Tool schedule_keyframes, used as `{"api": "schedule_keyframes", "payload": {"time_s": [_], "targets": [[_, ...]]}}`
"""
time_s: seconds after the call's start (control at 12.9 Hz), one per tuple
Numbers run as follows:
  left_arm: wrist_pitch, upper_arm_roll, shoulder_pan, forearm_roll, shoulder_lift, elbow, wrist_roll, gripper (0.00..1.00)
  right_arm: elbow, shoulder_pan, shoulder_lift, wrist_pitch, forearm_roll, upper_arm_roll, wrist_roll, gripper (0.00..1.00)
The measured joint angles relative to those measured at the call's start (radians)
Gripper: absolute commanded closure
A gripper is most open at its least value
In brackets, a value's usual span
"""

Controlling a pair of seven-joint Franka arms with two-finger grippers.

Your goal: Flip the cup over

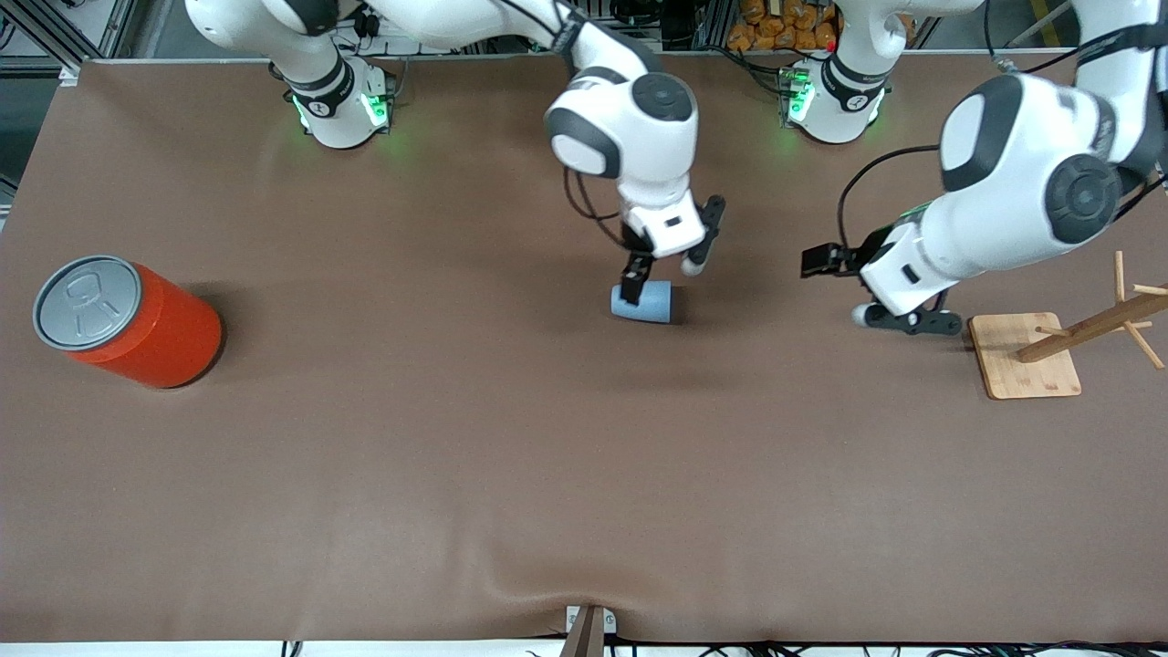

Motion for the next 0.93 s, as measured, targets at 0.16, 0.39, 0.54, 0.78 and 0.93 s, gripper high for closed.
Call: {"api": "schedule_keyframes", "payload": {"time_s": [0.16, 0.39, 0.54, 0.78, 0.93], "targets": [[0.113, -0.005, -0.003, -0.129, 0.009, -0.088, 0.006, 0.00, -0.003, -0.119, -0.043, -0.010, 0.012, -0.003, 0.001, 0.00], [0.148, -0.018, -0.004, -0.217, 0.012, -0.135, 0.008, 0.00, -0.004, -0.333, -0.108, -0.081, 0.098, -0.007, -0.004, 0.00], [0.152, -0.019, -0.003, -0.242, 0.014, -0.150, 0.023, 0.00, -0.003, -0.460, -0.169, -0.168, 0.114, -0.006, -0.004, 0.00], [0.190, -0.016, 0.006, -0.385, 0.032, -0.202, 0.147, 0.00, -0.004, -0.656, -0.268, -0.381, 0.158, 0.000, 0.001, 0.00], [0.219, -0.016, 0.009, -0.519, 0.056, -0.250, 0.253, 0.00, -0.005, -0.782, -0.325, -0.503, 0.214, -0.003, -0.001, 0.00]]}}
